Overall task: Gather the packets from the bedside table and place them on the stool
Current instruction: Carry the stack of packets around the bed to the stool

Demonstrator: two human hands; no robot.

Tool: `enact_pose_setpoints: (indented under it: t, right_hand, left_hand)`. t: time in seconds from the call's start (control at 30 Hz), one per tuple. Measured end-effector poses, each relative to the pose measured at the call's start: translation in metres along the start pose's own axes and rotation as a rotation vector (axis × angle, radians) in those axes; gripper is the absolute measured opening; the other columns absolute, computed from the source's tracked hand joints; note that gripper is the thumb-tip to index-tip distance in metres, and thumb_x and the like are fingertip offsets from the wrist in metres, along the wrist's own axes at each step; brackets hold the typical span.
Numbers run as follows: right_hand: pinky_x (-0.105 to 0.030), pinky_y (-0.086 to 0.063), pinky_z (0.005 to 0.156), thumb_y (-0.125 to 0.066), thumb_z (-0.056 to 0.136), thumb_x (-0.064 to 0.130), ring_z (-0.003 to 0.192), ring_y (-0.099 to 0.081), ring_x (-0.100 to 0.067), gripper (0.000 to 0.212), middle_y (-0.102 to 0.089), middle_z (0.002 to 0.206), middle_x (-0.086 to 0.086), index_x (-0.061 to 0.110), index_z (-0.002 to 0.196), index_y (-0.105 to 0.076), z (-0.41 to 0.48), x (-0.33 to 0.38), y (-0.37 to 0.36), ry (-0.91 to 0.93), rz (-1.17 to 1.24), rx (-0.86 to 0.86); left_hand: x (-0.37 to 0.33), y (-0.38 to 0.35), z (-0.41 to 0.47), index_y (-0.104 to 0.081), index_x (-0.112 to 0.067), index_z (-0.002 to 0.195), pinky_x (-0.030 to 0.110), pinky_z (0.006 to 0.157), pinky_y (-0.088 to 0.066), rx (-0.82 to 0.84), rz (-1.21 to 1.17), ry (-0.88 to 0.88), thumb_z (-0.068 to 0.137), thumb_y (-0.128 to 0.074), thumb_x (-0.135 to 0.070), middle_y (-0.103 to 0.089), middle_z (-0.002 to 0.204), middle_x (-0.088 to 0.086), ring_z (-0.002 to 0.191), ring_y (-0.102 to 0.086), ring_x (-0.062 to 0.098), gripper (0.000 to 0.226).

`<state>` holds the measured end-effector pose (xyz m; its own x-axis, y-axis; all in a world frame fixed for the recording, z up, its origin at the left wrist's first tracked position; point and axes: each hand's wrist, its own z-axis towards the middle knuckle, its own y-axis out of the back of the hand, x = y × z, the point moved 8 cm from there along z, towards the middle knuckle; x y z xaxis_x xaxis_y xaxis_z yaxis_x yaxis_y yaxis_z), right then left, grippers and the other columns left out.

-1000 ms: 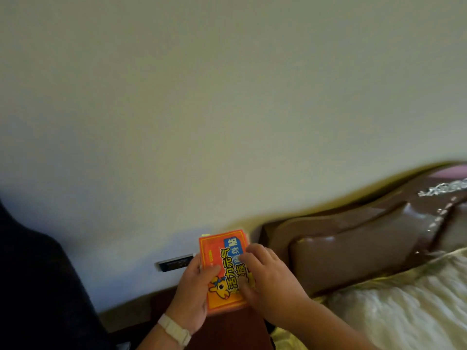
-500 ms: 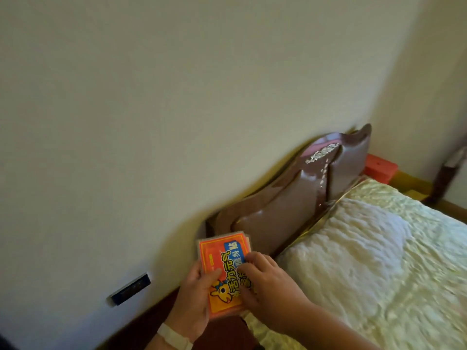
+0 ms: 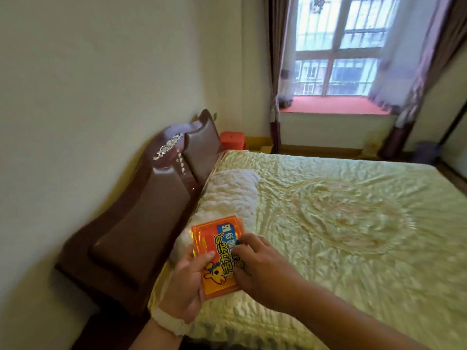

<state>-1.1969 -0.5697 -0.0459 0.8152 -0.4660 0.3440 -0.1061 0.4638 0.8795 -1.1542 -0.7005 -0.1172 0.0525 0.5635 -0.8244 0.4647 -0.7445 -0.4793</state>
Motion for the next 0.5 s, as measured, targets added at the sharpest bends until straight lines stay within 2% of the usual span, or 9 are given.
enact_pose_setpoints:
  t: [0.07,0.1,0.2,0.27,0.4,0.5]
  right_hand:
    - [-0.037,-0.047,0.092,-0.049,0.09,0.031,0.112,-0.05,-0.028,0.032,-0.052,0.125,-0.009,0.015,0.117,-0.054,-0.041,-0.033,0.032,-0.059,-0.02,-0.042]
    - [-0.036,-0.048,0.09,-0.05,0.089,0.03,0.11,-0.052,-0.029,0.031,-0.054,0.122,-0.01,0.014,0.114,-0.056,-0.063,-0.049,0.049,-0.089,-0.033,-0.064]
    - [-0.035,-0.047,0.091,-0.048,0.088,0.032,0.111,-0.052,-0.029,0.033,-0.055,0.122,-0.01,0.013,0.113,-0.057,-0.134,-0.099,0.091,-0.202,-0.057,-0.105]
    - [-0.035,-0.045,0.094,-0.05,0.088,0.033,0.113,-0.049,-0.027,0.033,-0.052,0.125,-0.01,0.014,0.115,-0.055,-0.182,-0.131,0.117,-0.273,-0.073,-0.137]
    - [-0.034,-0.043,0.097,-0.053,0.088,0.031,0.115,-0.047,-0.026,0.031,-0.049,0.126,-0.008,0.014,0.114,-0.055,-0.273,-0.179,0.165,-0.446,-0.073,-0.218]
    - [-0.032,-0.04,0.099,-0.054,0.088,0.03,0.118,-0.046,-0.026,0.031,-0.049,0.127,-0.01,0.013,0.114,-0.056,-0.338,-0.203,0.199,-0.581,-0.091,-0.284]
  left_hand:
    - [0.031,-0.05,-0.008,-0.06,-0.007,0.122,0.078,0.089,-0.042,0.029,0.031,0.042,0.084,-0.058,-0.004,-0.069,0.113,0.029,0.102,-0.065,0.049,0.038]
    - [0.047,-0.076,-0.012,-0.06,-0.006,0.121,0.078,0.089,-0.042,0.042,0.051,0.064,0.085,-0.057,-0.003,-0.07,0.111,0.029,0.098,-0.067,0.047,0.036]
    - [0.101,-0.154,-0.025,-0.061,-0.005,0.116,0.065,0.081,-0.054,0.103,0.085,0.127,0.089,-0.053,0.0,-0.073,0.105,0.028,0.08,-0.073,0.039,0.028]
    - [0.139,-0.204,-0.035,-0.061,-0.005,0.114,0.057,0.072,-0.059,0.152,0.106,0.172,0.088,-0.054,0.0,-0.073,0.103,0.027,0.078,-0.073,0.037,0.027]
    - [0.203,-0.294,-0.064,-0.06,-0.005,0.114,0.054,0.069,-0.06,0.288,0.174,0.265,0.088,-0.055,-0.001,-0.075,0.096,0.025,0.075,-0.074,0.036,0.026]
    - [0.241,-0.358,-0.09,-0.06,-0.004,0.108,0.044,0.056,-0.062,0.413,0.227,0.325,0.088,-0.053,0.002,-0.076,0.084,0.021,0.066,-0.074,0.031,0.021]
